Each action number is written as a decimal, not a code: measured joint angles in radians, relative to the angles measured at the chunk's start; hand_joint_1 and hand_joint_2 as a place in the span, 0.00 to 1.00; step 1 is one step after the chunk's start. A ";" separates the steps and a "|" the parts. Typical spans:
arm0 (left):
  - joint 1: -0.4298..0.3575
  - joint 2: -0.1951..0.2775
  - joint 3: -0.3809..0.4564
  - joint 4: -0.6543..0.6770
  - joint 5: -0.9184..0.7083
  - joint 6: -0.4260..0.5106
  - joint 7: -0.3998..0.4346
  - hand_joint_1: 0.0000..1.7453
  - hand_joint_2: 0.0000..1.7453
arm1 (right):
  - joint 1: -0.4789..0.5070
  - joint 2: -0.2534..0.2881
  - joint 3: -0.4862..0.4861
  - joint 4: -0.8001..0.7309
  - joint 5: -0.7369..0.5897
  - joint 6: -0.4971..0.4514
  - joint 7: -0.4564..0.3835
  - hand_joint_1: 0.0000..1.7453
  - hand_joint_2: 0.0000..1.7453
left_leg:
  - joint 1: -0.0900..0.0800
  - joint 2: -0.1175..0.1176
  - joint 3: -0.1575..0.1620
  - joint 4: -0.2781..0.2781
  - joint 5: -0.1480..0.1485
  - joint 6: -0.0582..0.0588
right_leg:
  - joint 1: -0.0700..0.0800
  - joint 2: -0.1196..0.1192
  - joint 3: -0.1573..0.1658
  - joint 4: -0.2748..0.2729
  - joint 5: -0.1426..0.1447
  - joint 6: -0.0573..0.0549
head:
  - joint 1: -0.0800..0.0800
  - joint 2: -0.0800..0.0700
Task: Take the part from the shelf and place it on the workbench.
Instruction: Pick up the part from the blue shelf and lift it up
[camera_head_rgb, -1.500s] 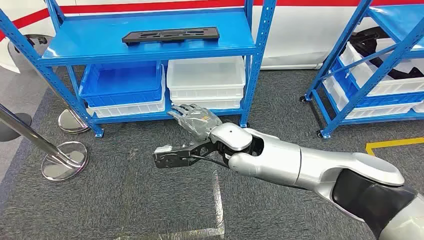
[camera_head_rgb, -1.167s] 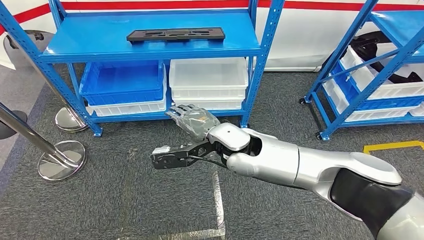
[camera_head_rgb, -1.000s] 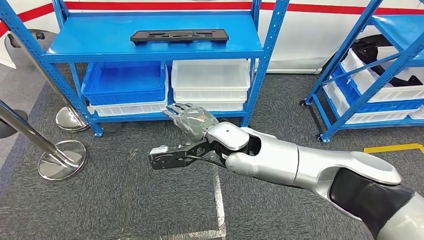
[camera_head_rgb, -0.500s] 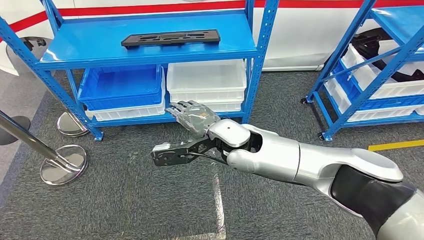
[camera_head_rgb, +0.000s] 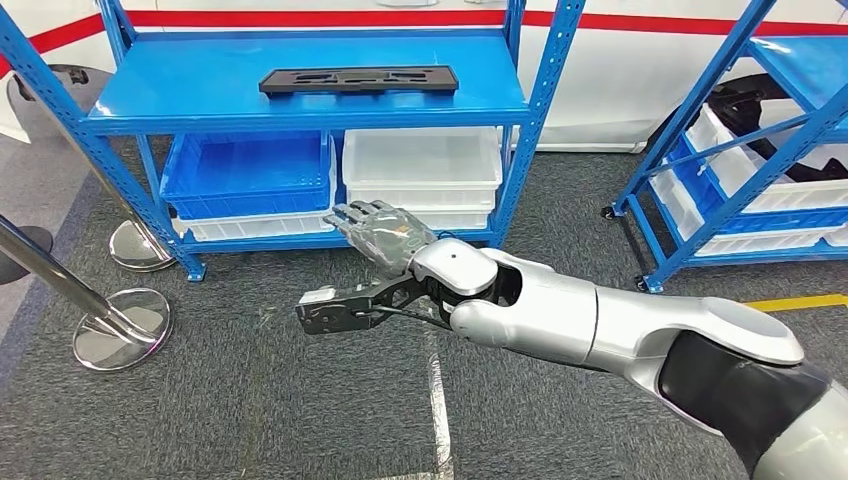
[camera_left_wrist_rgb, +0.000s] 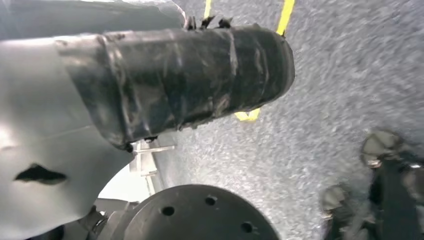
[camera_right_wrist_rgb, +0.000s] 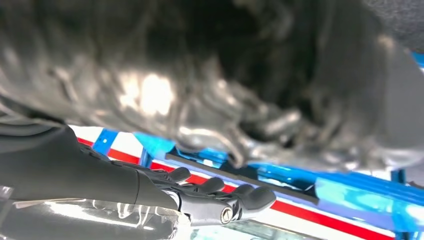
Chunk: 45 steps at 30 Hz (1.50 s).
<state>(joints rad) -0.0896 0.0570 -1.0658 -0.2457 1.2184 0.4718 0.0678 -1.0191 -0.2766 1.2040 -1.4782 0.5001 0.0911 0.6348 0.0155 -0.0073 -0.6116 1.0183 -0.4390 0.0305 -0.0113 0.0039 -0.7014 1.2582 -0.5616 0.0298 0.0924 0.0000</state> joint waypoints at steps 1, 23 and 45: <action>0.000 0.000 0.000 0.000 0.000 0.000 0.000 0.00 0.00 | 0.000 0.000 0.000 0.000 0.000 0.002 0.001 0.00 0.00 | 0.000 0.000 0.001 0.001 -0.002 0.001 | -0.001 0.000 -0.030 0.048 -0.010 0.001 | 0.000 0.000; -0.003 0.000 -0.006 0.002 0.000 -0.021 0.007 0.00 0.00 | -0.106 0.078 0.053 0.084 0.014 0.125 0.028 0.00 0.00 | -0.008 -0.001 -0.036 0.016 0.023 -0.032 | 0.008 0.005 0.111 -0.223 0.101 -0.039 | -0.011 0.000; -0.003 0.006 -0.006 0.007 0.000 -0.037 0.006 0.00 0.00 | -0.122 0.013 0.027 0.104 0.054 0.215 0.065 0.00 0.00 | -0.001 0.003 -0.046 0.147 -0.102 -0.047 | -0.001 0.001 0.092 -0.243 0.138 -0.049 | -0.014 0.000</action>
<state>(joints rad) -0.0926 0.0629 -1.0716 -0.2390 1.2184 0.4350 0.0735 -1.1415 -0.2632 1.2311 -1.3743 0.5539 0.3059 0.6996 0.0144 -0.0047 -0.6575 1.1650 -0.5408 -0.0167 -0.0124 0.0048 -0.6091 1.0157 -0.4240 -0.0190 0.0779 0.0000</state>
